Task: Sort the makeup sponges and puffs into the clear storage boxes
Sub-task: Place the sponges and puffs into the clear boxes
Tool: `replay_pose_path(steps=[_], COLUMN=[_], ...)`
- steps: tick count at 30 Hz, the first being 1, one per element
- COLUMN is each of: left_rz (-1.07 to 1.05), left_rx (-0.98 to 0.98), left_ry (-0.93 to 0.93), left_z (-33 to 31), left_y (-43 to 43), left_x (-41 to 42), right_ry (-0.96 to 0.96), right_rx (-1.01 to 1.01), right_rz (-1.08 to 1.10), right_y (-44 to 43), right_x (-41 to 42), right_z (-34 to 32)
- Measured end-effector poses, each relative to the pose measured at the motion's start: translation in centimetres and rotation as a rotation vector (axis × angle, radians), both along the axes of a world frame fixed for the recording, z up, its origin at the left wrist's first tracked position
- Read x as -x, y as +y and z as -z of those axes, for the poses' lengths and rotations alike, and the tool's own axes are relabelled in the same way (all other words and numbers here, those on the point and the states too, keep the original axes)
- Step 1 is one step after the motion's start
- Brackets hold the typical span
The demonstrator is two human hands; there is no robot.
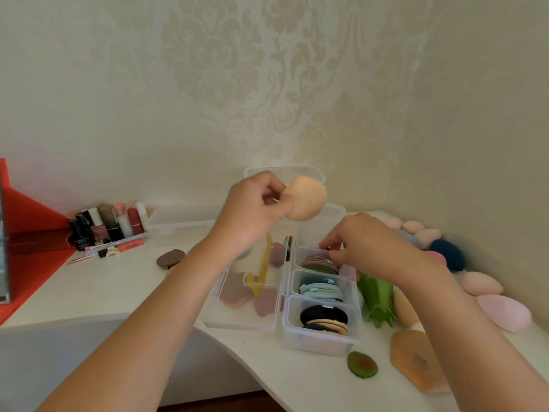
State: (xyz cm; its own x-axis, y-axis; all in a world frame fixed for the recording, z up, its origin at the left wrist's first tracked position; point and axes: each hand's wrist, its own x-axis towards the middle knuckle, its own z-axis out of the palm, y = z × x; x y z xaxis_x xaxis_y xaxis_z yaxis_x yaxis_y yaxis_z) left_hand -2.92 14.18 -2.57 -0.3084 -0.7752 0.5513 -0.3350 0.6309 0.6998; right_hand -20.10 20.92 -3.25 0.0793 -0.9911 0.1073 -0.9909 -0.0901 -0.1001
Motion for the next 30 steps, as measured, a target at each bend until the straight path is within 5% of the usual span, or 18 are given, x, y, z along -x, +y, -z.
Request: replay_pose_path(steps=[4, 16, 30], left_rz=[0.063, 0.168, 0.107], left_rx=[0.024, 0.057, 0.008], left_ry=[-0.227, -0.499, -0.637], left_z=[0.7, 0.2, 1.4], left_y=[0.0, -0.9, -2.3], left_x=[2.1, 2.7, 3.7], right_ry=[0.029, 0.120, -0.172], right_rx=[0.028, 0.052, -0.216], right_rz=[0.010, 0.014, 0.006], right_y=[0.4, -0.1, -0.6], right_x=[-0.1, -0.2, -0.3], right_z=[-0.1, 0.5, 1.5])
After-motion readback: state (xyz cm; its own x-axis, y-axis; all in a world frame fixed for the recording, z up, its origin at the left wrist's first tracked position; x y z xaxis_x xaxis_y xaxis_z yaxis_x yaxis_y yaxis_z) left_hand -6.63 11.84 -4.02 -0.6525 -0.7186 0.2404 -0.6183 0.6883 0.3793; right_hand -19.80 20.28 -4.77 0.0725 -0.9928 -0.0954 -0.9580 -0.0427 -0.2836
